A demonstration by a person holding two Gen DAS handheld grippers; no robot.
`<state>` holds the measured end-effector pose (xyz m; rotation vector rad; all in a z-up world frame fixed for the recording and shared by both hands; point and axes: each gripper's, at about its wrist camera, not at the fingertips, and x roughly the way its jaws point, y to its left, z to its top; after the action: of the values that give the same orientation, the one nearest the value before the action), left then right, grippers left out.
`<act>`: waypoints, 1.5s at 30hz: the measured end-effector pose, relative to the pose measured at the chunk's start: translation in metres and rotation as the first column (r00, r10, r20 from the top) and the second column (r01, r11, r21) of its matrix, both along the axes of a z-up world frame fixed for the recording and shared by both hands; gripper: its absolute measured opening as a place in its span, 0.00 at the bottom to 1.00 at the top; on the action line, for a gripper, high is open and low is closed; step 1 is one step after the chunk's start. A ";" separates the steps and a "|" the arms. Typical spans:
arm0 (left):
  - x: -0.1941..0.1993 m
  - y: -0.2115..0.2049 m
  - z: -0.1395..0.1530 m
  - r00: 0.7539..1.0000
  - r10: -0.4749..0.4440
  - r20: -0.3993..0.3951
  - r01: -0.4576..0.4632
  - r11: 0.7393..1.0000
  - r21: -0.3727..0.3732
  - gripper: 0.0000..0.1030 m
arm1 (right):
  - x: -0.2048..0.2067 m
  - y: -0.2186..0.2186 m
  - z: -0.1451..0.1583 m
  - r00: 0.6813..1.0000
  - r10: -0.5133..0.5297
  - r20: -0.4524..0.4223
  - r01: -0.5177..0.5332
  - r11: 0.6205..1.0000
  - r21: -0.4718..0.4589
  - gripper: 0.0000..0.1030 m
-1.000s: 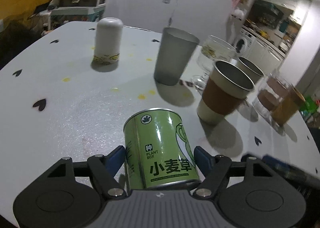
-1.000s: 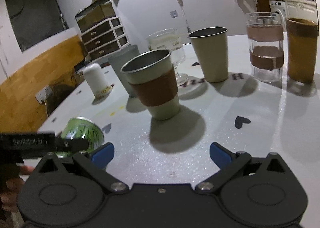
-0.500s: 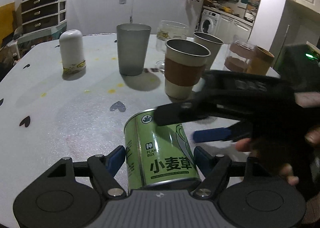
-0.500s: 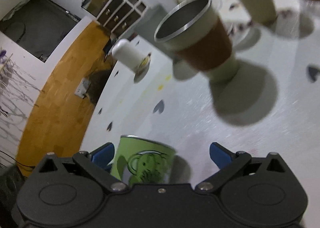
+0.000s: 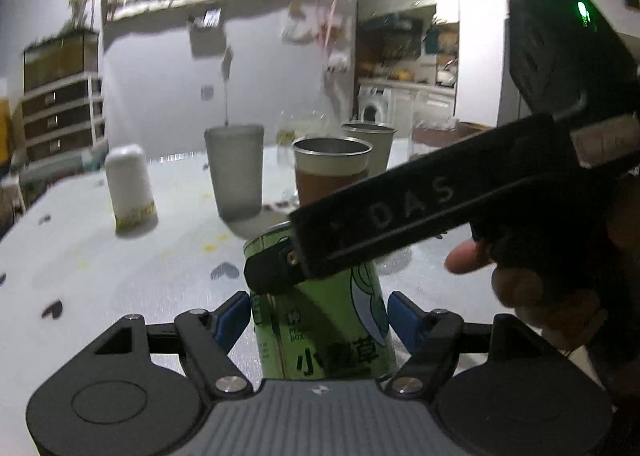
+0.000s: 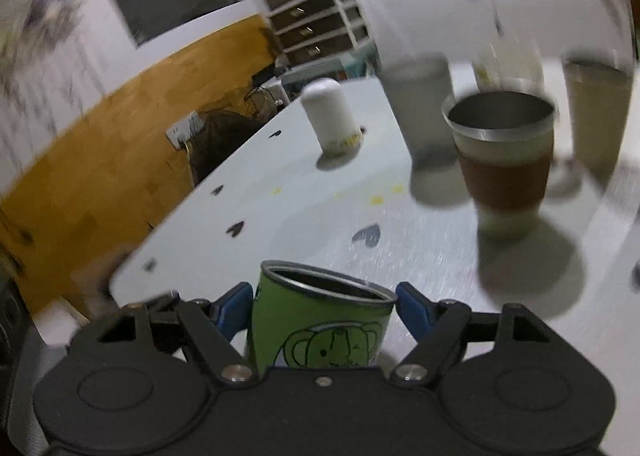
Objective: Flip cup upright
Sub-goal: 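Grasp the green can with the right gripper and tilt it upright, then carry the upright can with the right gripper and set it among the cups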
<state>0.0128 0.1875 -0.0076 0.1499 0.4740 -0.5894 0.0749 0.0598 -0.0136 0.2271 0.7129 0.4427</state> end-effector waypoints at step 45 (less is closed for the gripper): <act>-0.022 0.021 -0.035 0.999 0.026 0.033 -0.023 0.995 -0.099 0.92 | 0.052 -0.160 0.014 0.980 -0.187 0.069 0.200 0.925 -0.322 0.72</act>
<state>-0.0088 0.2080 -0.0425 0.0597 0.4121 -0.5845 0.1273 -0.0999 0.0004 -0.0255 0.7089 0.1342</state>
